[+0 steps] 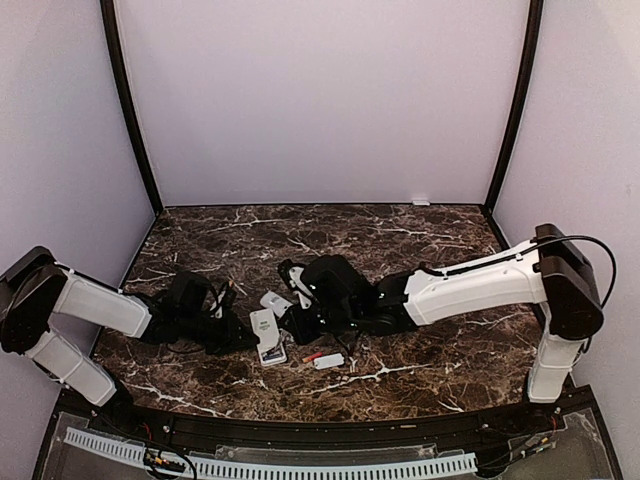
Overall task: Unload the batteries from the remote control
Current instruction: Remove the battery from the remote control without the battery cover.
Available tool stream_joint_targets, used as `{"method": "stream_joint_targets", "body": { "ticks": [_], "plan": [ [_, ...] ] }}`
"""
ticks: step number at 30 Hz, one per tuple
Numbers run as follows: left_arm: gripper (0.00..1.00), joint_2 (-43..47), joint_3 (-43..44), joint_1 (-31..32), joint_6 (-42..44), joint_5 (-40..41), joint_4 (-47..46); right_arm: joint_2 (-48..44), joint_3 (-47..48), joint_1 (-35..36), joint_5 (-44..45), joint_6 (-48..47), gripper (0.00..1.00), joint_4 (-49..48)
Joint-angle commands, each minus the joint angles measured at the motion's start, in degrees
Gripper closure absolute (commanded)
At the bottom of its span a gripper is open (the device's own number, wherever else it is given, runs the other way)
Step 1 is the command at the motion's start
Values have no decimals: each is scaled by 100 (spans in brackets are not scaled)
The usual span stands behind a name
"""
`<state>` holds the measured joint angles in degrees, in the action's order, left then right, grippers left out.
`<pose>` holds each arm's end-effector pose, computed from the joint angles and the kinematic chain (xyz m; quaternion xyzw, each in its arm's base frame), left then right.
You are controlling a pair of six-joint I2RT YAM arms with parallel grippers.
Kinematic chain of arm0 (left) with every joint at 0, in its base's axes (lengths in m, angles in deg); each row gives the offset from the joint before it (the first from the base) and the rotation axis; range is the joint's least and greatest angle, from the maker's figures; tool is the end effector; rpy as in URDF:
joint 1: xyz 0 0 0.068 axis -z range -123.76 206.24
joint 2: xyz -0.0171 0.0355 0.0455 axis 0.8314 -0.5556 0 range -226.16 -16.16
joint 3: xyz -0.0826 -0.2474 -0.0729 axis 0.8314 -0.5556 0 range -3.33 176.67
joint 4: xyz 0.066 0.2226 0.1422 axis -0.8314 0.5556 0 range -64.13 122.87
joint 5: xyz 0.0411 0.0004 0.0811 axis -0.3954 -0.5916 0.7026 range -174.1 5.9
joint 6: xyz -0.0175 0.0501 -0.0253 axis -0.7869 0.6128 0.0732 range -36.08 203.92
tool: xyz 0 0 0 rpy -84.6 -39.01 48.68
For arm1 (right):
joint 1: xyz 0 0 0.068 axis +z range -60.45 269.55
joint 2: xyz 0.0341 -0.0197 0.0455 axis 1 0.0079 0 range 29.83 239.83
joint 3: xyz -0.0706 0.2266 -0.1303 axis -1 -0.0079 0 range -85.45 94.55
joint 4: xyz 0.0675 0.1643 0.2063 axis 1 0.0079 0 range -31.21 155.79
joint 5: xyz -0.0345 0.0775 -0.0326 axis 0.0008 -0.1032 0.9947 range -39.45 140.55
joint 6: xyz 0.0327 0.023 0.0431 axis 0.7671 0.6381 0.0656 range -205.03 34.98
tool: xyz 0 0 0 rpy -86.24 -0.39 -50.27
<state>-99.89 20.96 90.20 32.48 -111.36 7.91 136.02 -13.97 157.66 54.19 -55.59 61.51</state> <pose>0.2025 -0.1600 0.1095 -0.0390 0.8904 -0.4287 0.1478 0.1629 0.3984 0.1974 -0.2834 0.8502 0.3142 0.3132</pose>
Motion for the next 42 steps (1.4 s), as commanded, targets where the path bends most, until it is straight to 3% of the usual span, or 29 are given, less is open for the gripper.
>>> {"method": "stream_joint_targets", "body": {
  "ticks": [1, 10, 29, 37, 42],
  "plan": [
    [88, -27, 86, -21, 65, -94, -24, -189, -509, 223, 744, -86, 100, -798],
    [88, -12, 79, -15, 55, -94, -31, -551, -952, 387, 1283, -187, 100, -1446],
    [88, 75, 19, -12, 4, -73, -87, 50, -285, 386, -205, -541, 100, -1406],
    [88, 95, 14, -12, 14, -91, -111, -123, -188, 373, 179, -498, 100, -1028],
    [83, 177, 21, -12, 103, -131, -103, -594, -231, 115, 277, -370, 100, -362]
  ]
}}
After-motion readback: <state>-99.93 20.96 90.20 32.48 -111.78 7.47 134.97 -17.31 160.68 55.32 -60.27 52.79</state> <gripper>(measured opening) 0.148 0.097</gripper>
